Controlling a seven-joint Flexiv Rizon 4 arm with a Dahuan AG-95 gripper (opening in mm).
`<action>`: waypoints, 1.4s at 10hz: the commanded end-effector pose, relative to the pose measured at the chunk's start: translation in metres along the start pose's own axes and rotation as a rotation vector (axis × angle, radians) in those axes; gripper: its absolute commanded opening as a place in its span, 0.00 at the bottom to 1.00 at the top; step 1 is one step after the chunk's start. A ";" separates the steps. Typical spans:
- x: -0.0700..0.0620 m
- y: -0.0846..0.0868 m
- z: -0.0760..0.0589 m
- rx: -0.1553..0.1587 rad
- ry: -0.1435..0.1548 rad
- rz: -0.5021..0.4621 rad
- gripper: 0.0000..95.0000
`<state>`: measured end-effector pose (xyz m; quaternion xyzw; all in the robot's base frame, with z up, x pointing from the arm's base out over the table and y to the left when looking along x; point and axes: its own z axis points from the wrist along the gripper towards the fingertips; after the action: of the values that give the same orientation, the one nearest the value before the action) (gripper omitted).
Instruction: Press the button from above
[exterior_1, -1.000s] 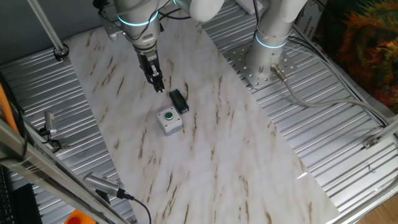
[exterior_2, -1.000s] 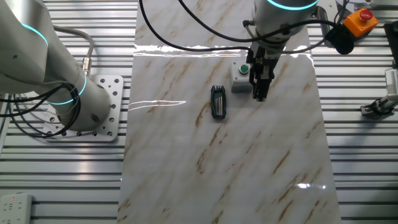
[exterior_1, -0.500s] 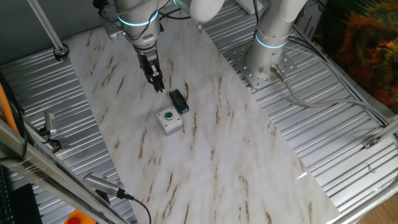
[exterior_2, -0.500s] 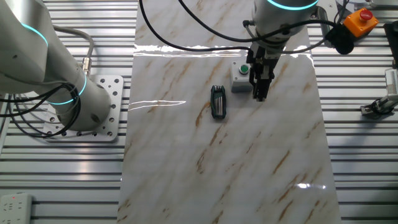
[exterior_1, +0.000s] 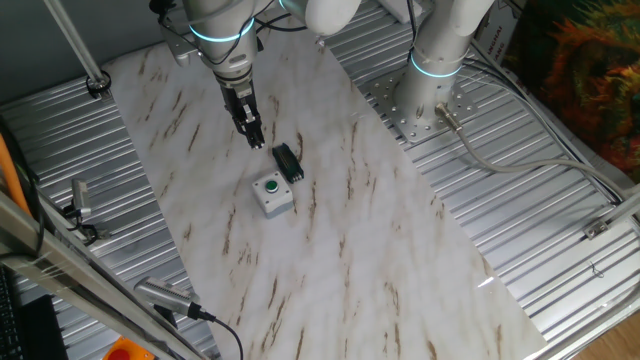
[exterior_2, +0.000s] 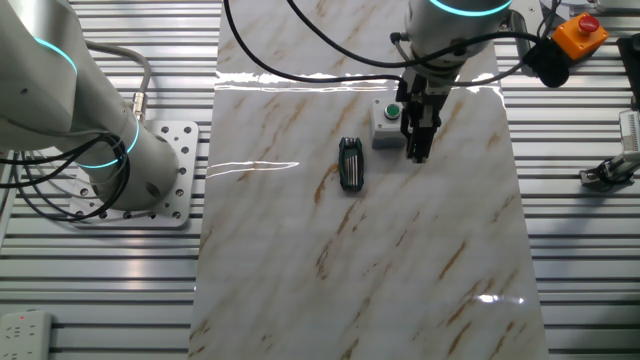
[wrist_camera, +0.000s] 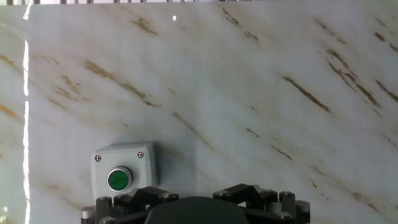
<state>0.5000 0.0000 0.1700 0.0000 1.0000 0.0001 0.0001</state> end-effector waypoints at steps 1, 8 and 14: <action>0.000 0.000 0.000 0.000 0.000 0.000 1.00; 0.001 0.000 -0.002 0.029 0.159 0.101 0.00; 0.000 0.001 -0.002 0.023 0.155 0.087 0.00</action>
<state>0.4980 0.0015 0.1720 0.0424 0.9962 -0.0099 -0.0752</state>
